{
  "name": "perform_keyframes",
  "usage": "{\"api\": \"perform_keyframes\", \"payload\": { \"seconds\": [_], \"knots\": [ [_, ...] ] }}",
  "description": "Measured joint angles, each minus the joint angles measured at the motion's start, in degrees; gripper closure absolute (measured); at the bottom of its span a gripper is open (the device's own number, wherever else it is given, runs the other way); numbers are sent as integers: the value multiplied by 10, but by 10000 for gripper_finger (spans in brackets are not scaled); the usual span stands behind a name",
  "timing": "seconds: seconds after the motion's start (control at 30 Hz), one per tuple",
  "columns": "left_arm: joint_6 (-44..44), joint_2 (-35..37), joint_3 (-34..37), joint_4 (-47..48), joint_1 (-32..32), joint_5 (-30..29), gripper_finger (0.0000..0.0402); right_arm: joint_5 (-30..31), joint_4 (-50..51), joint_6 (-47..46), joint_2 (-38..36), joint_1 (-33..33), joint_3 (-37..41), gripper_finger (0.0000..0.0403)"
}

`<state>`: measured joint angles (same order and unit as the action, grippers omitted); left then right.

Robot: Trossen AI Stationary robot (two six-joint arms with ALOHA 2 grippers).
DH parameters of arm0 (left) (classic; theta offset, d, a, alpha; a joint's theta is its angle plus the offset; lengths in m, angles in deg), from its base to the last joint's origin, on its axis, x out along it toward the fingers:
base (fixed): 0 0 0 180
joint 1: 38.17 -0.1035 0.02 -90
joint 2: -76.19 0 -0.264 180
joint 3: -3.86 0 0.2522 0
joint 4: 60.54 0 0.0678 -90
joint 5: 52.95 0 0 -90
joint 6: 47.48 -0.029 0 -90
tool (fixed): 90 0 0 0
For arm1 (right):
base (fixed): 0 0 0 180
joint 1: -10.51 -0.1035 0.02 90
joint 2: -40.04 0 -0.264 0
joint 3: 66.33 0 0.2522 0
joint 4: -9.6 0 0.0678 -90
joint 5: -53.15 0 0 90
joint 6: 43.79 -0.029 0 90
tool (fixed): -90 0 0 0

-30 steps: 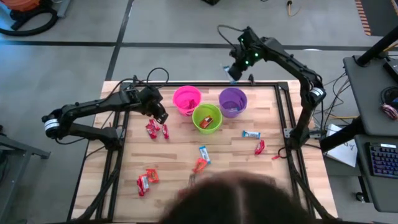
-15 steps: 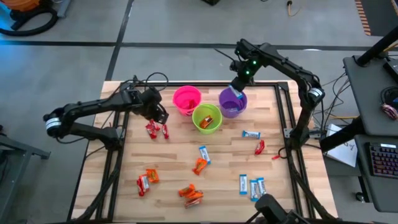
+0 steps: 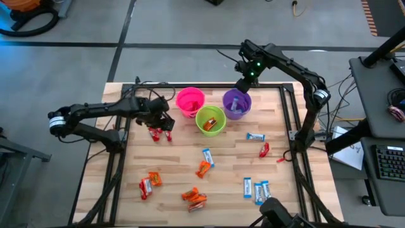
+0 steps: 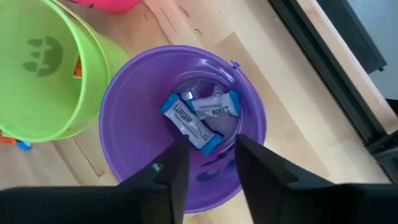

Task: Sort candy
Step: Put the red candy into the pink bin

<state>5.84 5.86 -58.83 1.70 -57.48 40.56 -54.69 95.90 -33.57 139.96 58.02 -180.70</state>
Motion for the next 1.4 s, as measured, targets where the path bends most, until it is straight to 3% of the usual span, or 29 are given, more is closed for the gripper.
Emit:
{"api": "perform_keyframes", "payload": {
  "seconds": [0.17, 0.5, 0.73, 0.93, 1.2, 1.4],
  "knots": [
    [30, -28, 0, 0, 27, -29, 188, -1, -2, -13, 0, 0, 0, 253],
    [-4, -110, 0, -50, 31, -41, 185, -4, -6, -31, -2, -11, 0, 236],
    [-39, -158, 1, -85, 33, -48, 201, -4, -13, -49, -15, -36, 0, 238],
    [-62, -161, 1, -86, 33, -60, 214, -4, -35, -84, -23, -55, 0, 238],
    [-108, -166, 16, -81, 33, -124, 232, -2, -43, -109, -24, -88, 0, 238],
    [-119, -178, 34, -107, 33, -122, 247, -1, -45, -121, -24, -111, 0, 238]
  ]
}}
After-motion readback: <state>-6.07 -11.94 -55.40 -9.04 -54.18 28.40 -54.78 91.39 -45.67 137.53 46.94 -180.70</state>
